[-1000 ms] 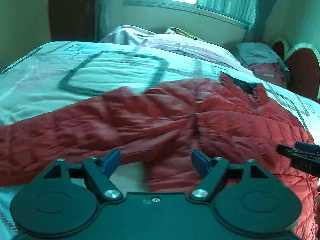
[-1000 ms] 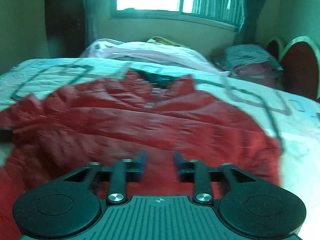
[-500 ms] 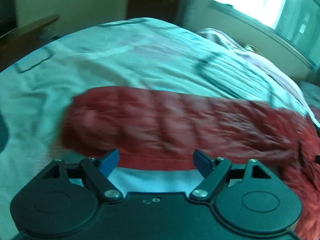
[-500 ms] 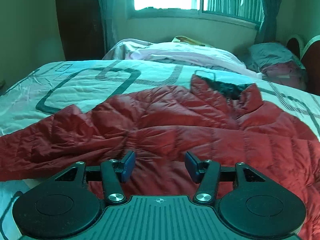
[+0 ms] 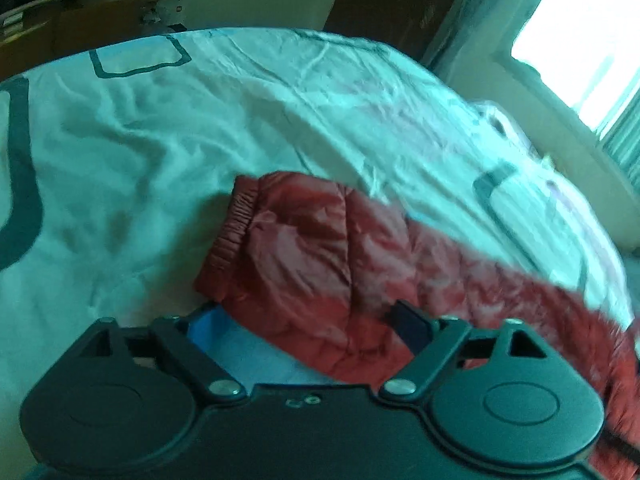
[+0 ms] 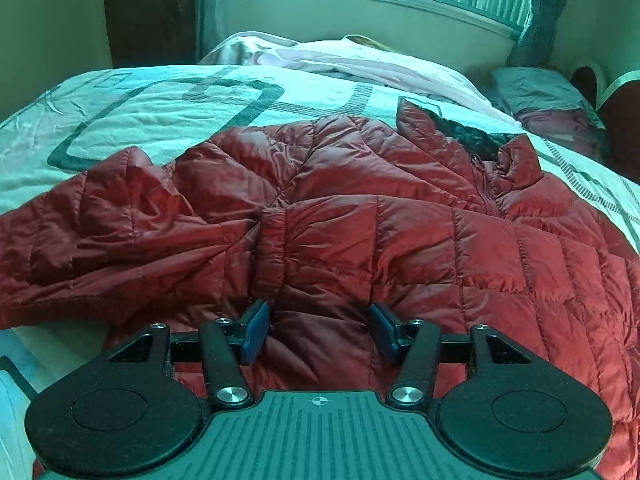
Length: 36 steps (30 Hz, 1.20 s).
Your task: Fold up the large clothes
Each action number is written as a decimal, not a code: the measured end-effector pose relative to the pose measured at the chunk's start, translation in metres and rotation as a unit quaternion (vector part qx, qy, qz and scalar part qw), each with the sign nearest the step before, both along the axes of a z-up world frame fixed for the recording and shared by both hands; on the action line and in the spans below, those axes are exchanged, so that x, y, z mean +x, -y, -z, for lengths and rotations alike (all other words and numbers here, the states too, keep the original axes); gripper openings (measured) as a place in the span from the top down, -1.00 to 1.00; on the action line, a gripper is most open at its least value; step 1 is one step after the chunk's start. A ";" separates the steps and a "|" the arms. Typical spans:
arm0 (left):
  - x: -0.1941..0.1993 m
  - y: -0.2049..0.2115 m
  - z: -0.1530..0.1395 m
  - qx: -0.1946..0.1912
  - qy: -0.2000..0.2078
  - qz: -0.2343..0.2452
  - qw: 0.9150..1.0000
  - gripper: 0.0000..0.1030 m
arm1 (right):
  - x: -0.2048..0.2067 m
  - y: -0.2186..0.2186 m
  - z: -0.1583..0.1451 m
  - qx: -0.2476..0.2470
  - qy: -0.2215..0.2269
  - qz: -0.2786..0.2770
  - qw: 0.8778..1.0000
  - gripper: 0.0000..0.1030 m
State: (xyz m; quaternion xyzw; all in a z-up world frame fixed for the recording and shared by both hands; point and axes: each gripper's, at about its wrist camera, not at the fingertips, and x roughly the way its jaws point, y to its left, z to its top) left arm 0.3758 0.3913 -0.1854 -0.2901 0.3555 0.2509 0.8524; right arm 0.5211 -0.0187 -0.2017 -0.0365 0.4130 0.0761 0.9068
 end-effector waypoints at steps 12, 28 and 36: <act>0.009 0.008 -0.005 0.005 0.039 -0.007 0.999 0.88 | -0.009 0.017 0.003 -0.006 -0.003 -0.005 1.000 -0.08; 0.083 0.201 -0.082 0.103 0.127 0.228 0.960 0.90 | -0.030 0.086 -0.035 0.046 0.042 0.004 0.998 -0.08; 0.125 0.349 -0.059 0.093 0.119 0.378 0.913 0.90 | -0.046 0.161 -0.039 0.046 0.048 0.053 0.996 -0.08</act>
